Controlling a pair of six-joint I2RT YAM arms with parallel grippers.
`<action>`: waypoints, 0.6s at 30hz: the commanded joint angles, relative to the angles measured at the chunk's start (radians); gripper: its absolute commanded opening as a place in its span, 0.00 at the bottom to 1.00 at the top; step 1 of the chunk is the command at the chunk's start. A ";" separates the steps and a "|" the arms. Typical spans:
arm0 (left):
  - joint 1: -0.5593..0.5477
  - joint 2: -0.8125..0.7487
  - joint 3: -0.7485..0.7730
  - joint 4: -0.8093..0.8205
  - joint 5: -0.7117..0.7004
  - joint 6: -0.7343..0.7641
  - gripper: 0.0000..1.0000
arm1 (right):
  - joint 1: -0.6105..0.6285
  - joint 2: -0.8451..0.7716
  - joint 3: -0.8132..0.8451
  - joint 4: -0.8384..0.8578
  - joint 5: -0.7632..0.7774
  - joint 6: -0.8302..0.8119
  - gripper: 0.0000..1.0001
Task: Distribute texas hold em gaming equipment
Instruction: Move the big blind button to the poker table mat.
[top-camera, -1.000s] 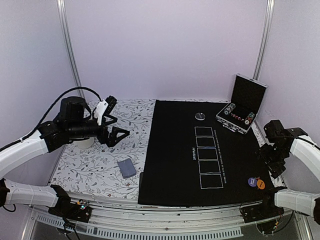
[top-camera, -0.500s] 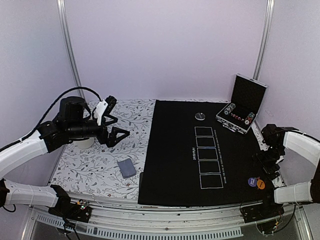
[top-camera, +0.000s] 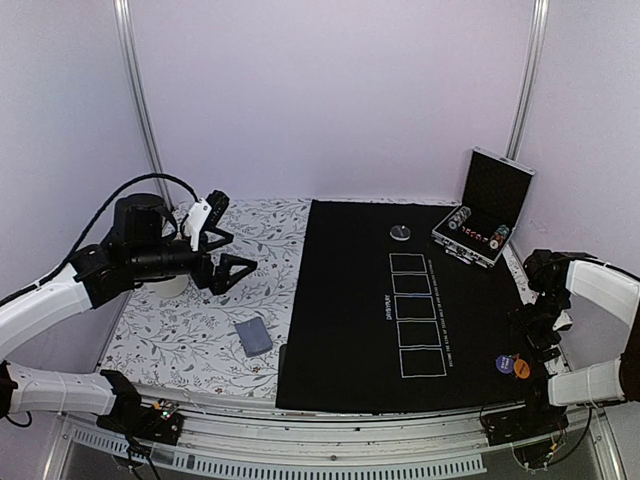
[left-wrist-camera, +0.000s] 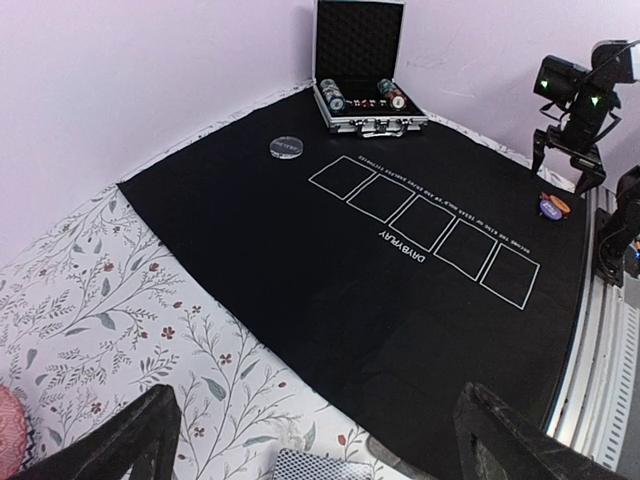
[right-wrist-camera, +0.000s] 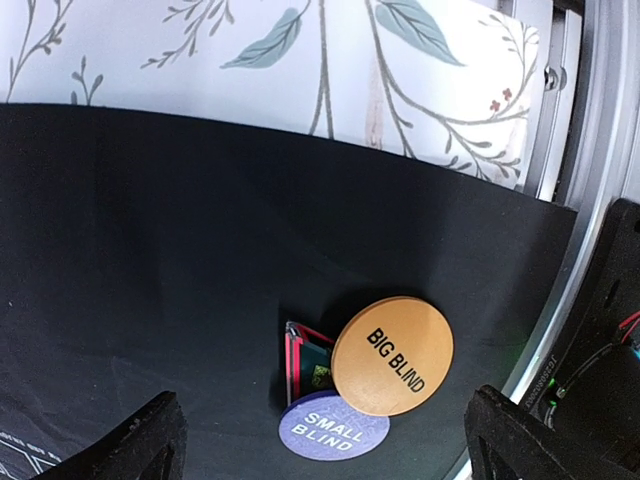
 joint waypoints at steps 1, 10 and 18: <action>-0.019 -0.021 -0.009 0.027 0.008 0.016 0.98 | -0.016 -0.006 -0.040 0.049 -0.042 0.063 0.99; -0.019 -0.029 -0.012 0.031 0.027 0.019 0.98 | -0.016 -0.169 -0.196 0.190 0.009 0.197 0.99; -0.019 -0.028 -0.014 0.035 0.038 0.019 0.98 | -0.016 -0.159 -0.244 0.289 0.064 0.163 0.93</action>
